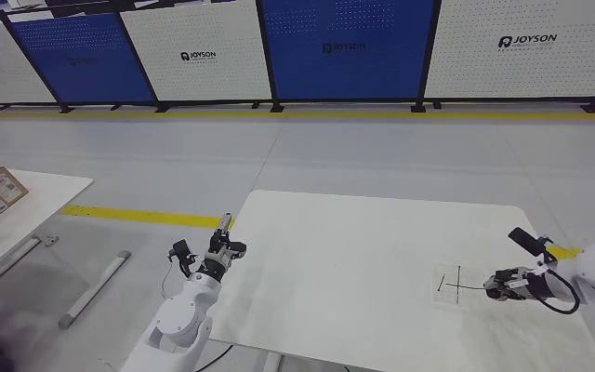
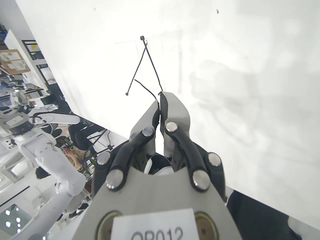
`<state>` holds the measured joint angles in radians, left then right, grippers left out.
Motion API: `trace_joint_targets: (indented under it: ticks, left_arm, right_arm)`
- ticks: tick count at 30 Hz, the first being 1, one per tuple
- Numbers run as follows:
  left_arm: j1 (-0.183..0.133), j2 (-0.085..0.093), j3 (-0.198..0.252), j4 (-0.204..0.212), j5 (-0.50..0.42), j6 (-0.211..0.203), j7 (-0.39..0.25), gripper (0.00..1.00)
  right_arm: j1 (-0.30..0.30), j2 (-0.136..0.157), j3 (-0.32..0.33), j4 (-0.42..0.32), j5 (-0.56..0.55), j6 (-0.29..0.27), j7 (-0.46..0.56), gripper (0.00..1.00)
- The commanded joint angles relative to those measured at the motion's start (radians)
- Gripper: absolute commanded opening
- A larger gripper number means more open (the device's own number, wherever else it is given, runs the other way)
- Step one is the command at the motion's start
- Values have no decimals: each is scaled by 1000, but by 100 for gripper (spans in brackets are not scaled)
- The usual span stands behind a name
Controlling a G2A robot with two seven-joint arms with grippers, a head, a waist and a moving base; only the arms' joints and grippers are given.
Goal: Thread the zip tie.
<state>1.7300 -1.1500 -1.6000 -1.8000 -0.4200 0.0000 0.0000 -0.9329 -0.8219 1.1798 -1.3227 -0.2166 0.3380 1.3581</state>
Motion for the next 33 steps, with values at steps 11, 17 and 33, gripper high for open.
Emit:
trace_joint_targets:
  ticks: [11,17,33]
  left_arm:
    - [0,0,0,0,0,0,0,100]
    - [0,0,0,0,0,0,0,100]
    - [0,0,0,0,0,0,0,100]
  right_arm:
    - [-53,17,65,-47,27,-14,12,0]
    - [-53,17,65,-47,27,-14,12,0]
    - [-186,25,150,-331,161,-148,-128,0]
